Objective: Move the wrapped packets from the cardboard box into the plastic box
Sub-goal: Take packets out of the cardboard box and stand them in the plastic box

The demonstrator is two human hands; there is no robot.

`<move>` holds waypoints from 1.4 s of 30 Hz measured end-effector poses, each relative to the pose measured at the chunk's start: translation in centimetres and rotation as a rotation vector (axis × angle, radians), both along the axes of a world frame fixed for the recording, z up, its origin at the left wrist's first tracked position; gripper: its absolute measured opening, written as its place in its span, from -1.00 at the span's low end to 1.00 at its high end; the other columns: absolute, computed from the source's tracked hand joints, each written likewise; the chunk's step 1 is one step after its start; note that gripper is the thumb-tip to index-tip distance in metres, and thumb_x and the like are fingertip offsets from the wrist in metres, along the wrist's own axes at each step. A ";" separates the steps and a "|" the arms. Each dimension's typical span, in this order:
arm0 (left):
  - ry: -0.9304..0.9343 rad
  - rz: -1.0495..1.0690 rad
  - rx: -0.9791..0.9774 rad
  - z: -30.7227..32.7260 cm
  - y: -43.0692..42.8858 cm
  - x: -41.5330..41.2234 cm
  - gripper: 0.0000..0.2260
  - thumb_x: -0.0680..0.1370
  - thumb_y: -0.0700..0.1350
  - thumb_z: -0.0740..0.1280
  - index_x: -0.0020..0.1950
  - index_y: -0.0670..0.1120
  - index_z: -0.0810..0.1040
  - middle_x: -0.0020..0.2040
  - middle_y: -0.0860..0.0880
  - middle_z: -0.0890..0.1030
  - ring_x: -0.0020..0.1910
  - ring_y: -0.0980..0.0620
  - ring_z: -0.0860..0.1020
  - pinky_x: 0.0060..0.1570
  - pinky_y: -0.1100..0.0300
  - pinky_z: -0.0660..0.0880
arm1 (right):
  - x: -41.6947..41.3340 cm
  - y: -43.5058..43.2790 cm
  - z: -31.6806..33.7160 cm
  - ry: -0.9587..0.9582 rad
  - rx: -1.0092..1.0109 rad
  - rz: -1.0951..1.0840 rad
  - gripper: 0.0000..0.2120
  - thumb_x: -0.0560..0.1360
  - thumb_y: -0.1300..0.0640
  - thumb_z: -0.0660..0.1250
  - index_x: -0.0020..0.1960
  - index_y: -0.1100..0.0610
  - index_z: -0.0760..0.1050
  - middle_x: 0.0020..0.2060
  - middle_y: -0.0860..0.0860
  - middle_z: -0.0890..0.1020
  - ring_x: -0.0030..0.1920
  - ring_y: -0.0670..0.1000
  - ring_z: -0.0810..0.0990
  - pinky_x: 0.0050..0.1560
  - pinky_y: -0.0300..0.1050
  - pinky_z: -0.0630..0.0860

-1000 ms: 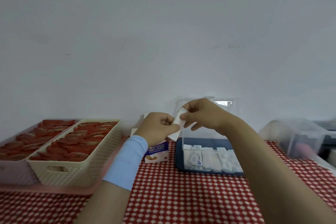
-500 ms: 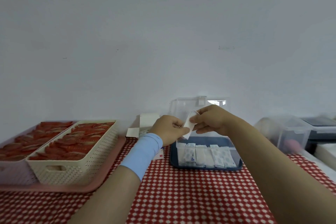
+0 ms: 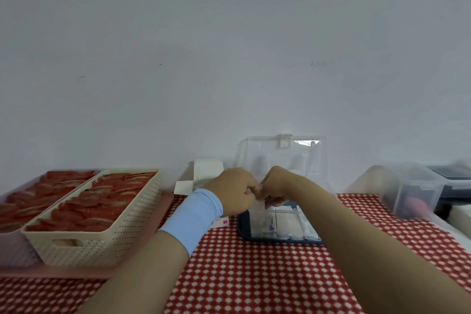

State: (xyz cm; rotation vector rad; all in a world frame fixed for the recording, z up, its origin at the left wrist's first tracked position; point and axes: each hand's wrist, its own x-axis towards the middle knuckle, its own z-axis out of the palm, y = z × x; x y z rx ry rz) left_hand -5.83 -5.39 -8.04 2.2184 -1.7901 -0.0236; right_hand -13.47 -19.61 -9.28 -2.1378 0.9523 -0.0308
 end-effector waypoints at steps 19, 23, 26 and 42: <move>-0.511 -0.147 0.305 -2.6 -1.3 0.0 -0.66 0.54 0.02 0.13 0.10 0.03 0.67 0.04 0.00 0.64 0.16 -0.01 0.38 0.39 0.06 0.19 | 0.1 -0.3 -0.3 0.281 -0.397 0.155 -0.76 0.53 0.16 0.42 0.13 0.29 0.61 -0.04 0.12 0.73 -0.15 0.03 0.70 0.01 -0.09 0.64; -0.507 -0.120 0.354 -2.5 -2.1 -0.2 -0.70 0.55 0.02 0.15 -0.04 -0.02 0.67 -0.08 0.01 0.62 0.08 -0.01 0.40 0.32 0.06 0.27 | -1.3 -1.6 0.0 0.310 -0.453 0.108 -0.86 0.46 0.14 0.47 -0.11 0.22 0.61 -0.18 0.07 0.74 -0.31 0.02 0.63 0.02 -0.04 0.66; -0.431 -0.099 0.328 -2.1 -2.5 -0.7 -0.75 0.55 -0.02 0.20 -0.05 -0.08 0.65 -0.16 -0.03 0.58 -0.01 -0.06 0.48 0.13 0.11 0.37 | -1.7 -1.1 -0.8 0.383 -0.478 0.115 -0.73 0.48 0.02 0.45 -0.26 0.13 0.44 -0.18 0.05 0.66 -0.16 0.03 0.59 0.09 -0.06 0.60; -0.461 -0.134 0.317 -3.0 -2.7 -0.2 -0.74 0.58 0.03 0.17 0.02 -0.02 0.61 0.00 -0.03 0.55 0.06 -0.02 0.36 0.17 0.11 0.29 | -0.9 -1.5 -2.5 0.385 -0.360 0.072 -0.66 0.48 -0.11 0.43 -0.09 0.14 0.43 -0.20 0.04 0.51 -0.05 0.07 0.52 0.09 -0.07 0.51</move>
